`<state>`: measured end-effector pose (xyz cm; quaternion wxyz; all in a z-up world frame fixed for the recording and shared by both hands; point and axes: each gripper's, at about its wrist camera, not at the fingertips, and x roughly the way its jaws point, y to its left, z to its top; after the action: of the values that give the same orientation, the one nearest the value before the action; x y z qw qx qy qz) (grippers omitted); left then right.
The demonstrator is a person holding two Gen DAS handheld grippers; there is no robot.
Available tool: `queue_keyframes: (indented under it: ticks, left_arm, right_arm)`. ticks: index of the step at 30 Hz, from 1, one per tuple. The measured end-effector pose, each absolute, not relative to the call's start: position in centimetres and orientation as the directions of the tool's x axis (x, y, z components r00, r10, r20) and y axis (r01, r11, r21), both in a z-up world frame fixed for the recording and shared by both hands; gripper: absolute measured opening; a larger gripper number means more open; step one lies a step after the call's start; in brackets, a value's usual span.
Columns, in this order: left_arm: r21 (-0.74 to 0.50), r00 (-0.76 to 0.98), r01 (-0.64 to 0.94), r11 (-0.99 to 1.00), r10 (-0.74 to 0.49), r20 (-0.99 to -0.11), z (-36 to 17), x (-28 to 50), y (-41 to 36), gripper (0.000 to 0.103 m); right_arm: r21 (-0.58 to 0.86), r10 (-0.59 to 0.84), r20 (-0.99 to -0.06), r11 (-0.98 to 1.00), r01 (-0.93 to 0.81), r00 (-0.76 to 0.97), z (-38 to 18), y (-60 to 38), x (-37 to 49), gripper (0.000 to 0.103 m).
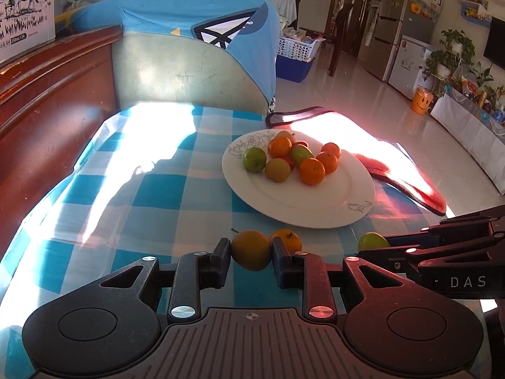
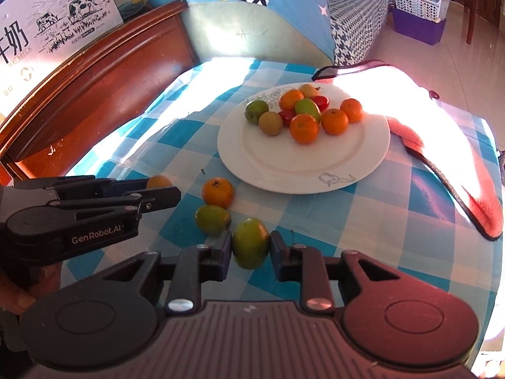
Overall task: Organize fruits
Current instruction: 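Carry the tangerine and green plum onto the white plate and open both tools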
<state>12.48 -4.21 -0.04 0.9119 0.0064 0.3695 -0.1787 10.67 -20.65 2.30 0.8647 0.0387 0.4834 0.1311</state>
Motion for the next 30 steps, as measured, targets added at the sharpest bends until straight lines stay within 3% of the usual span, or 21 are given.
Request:
queue_keyframes:
  ticks: [11,30]
  left_arm:
    - [-0.133,0.686,0.361,0.923,-0.360,-0.633,1.7,14.9,-5.6,0.025]
    - [-0.141,0.626,0.373,0.917,-0.361,-0.692,-1.0,19.0,-9.0,0.025]
  right_arm:
    - [0.196,0.260,-0.762,0.966,-0.171,0.593,5.7,-22.7,14.2,0.026]
    - [0.203,0.210,-0.829,0.977,-0.071,0.518,2.0,-24.5,18.3,0.026]
